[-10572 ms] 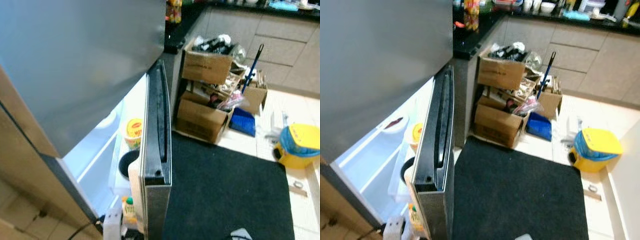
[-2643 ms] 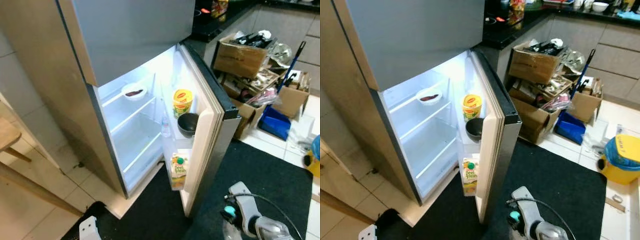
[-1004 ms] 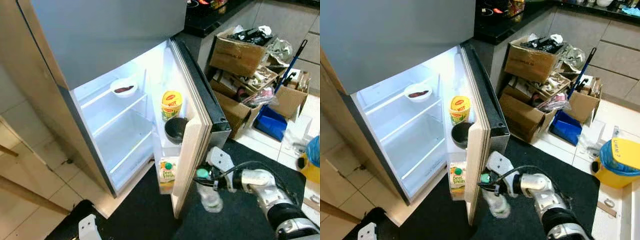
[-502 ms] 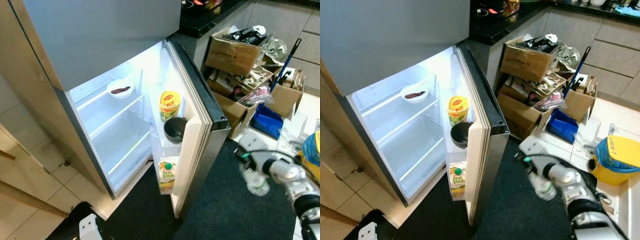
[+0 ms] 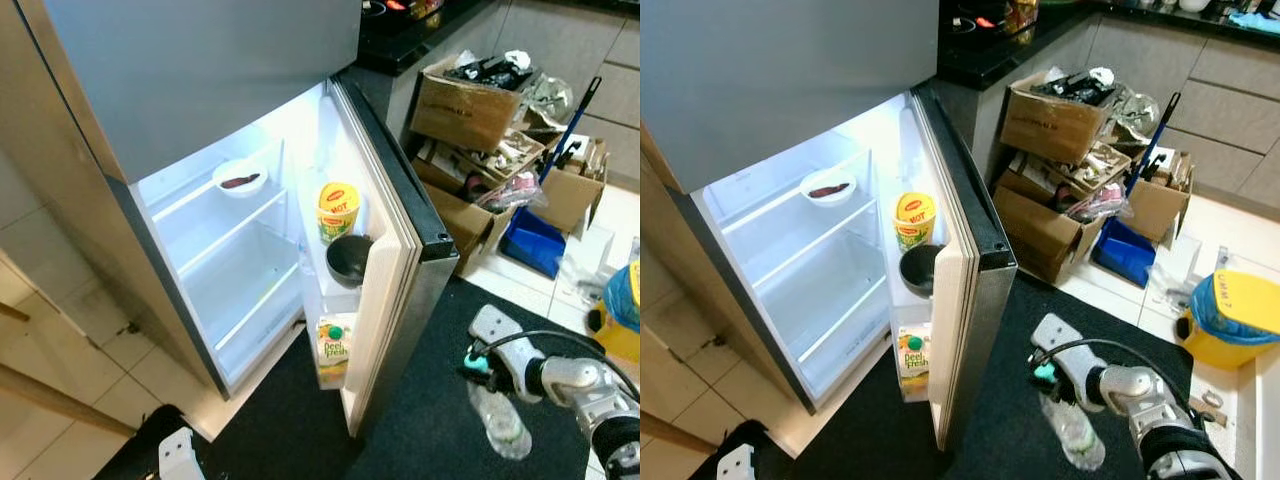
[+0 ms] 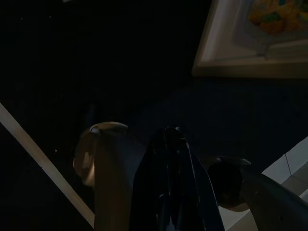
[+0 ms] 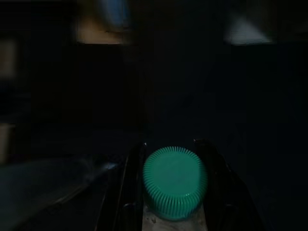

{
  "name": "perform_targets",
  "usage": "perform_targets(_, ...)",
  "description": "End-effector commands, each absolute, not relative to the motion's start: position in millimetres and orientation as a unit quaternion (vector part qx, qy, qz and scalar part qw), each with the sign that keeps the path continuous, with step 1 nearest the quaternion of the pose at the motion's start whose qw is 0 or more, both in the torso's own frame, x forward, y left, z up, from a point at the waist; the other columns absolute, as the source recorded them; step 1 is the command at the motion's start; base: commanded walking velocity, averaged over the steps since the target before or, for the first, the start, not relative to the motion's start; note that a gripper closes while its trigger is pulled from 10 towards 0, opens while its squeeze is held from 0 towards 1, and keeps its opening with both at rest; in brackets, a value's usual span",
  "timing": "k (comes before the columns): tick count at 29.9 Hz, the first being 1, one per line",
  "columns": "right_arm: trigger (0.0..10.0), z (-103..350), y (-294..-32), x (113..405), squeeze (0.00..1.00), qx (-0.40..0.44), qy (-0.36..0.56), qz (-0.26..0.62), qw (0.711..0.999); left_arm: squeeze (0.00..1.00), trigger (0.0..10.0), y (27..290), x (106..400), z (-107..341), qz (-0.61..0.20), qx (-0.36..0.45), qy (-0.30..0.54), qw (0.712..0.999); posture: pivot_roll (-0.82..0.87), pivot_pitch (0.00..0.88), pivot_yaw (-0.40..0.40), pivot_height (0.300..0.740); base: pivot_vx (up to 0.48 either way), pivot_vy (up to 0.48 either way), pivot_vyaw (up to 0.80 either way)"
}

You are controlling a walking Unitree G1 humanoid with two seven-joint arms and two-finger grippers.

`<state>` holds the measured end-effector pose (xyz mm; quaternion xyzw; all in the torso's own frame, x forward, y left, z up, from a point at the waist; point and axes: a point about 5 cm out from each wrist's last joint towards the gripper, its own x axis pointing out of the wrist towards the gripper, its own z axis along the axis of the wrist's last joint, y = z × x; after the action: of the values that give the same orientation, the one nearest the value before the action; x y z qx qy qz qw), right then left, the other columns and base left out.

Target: Restocking fridge

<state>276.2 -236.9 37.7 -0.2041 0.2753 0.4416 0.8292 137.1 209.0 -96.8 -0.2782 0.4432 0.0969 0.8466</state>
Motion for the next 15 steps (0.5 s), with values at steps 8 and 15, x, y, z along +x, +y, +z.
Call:
perform_targets(8, 10.0, 58, -193, 271, 0.0, -0.142, 0.206, 0.572, 0.781, 0.0, 10.0, 206, 136, -98, 0.092, -0.275, 0.448, 0.846, -0.08, 0.0, -0.039, 0.74, 0.0, 0.0, 0.0)
perform_targets(15, 10.0, 83, -162, 271, 0.0, -0.112, 0.139, 0.628, 0.757, 0.0, 10.0, 207, 138, -97, 0.091, -0.274, 0.447, 0.847, -0.08, 0.0, -0.038, 0.74, 0.0, 0.0, 0.0)
